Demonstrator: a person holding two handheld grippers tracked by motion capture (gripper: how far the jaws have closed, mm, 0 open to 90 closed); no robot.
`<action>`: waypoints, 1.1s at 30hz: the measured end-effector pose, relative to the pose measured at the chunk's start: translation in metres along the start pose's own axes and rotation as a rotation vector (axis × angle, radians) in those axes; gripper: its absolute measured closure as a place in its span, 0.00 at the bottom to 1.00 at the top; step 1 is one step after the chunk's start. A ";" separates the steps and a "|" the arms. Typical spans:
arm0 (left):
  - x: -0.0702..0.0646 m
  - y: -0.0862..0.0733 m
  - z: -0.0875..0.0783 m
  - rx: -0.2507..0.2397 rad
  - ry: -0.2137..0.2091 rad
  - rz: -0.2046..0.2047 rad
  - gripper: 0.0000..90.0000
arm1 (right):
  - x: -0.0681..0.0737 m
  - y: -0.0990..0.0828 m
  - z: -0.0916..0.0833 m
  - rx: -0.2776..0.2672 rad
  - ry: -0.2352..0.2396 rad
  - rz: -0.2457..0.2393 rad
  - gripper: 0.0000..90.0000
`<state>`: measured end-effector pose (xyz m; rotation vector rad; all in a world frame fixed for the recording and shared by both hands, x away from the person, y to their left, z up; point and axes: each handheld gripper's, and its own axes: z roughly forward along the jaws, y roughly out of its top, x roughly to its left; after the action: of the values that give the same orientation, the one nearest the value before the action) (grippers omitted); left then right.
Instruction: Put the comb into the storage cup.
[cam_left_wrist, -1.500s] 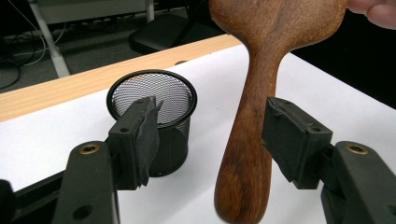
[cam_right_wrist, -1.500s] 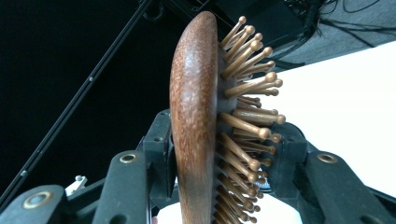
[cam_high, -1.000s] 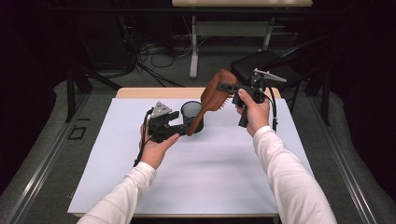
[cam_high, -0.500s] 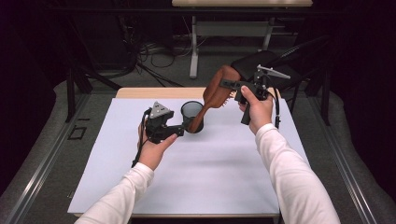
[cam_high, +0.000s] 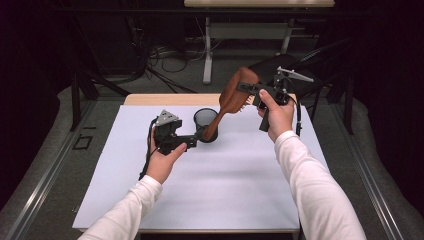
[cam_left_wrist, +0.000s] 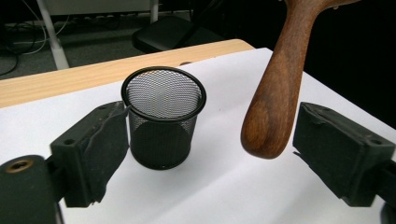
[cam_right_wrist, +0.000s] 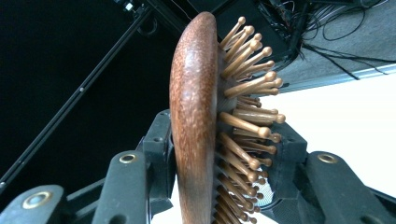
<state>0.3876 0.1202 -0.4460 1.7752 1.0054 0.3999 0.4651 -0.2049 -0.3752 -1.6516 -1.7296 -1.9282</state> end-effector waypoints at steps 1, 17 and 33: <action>0.000 0.000 0.000 0.002 -0.001 -0.008 0.09 | 0.001 0.001 0.000 0.000 -0.002 0.002 0.57; 0.003 -0.001 -0.008 -0.040 -0.037 -0.025 0.00 | 0.010 0.012 -0.005 -0.030 -0.015 -0.017 0.57; 0.001 -0.005 -0.012 0.005 -0.019 -0.047 0.00 | 0.016 0.018 -0.002 -0.052 -0.048 -0.029 0.57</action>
<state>0.3779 0.1292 -0.4452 1.7532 1.0333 0.3511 0.4685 -0.2044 -0.3512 -1.7128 -1.7446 -1.9787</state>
